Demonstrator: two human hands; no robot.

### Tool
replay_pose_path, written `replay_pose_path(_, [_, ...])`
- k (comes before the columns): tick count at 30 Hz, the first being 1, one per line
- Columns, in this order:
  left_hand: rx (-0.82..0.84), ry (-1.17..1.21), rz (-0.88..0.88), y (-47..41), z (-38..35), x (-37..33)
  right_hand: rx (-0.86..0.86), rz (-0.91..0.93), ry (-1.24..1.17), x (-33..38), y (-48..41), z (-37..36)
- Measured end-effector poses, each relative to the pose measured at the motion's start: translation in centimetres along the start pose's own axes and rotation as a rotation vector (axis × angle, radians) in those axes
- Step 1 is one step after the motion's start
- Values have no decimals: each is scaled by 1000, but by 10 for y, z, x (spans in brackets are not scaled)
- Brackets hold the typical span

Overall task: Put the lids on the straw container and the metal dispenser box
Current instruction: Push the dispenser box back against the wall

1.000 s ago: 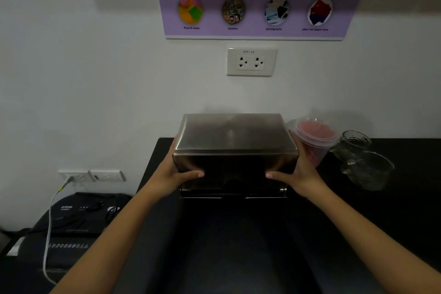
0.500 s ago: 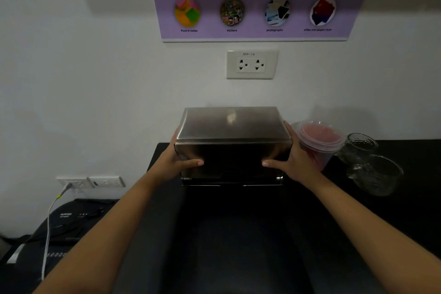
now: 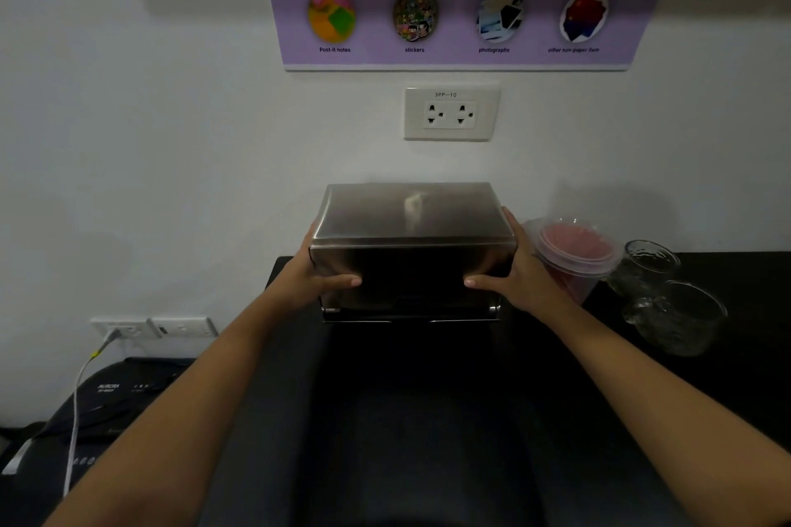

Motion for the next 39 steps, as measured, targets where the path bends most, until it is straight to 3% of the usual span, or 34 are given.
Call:
replay_pose_path(28, [-76,8,15,2,7,-6,14,-29,-36,3,3,-1])
replay_pose_path(39, [-286,-182,249,55,16,-4,-10,-132,-26,-1,29,7])
Point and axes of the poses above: each hand's wrist, its own y-axis away from the middle knuckle, its own z-axis out of the back of the hand, x = y × z, the point moved 8 cm from there along -y, towards the middle knuckle, and after that the axes turned 8 degrees about -z, right-handed, at the moved point
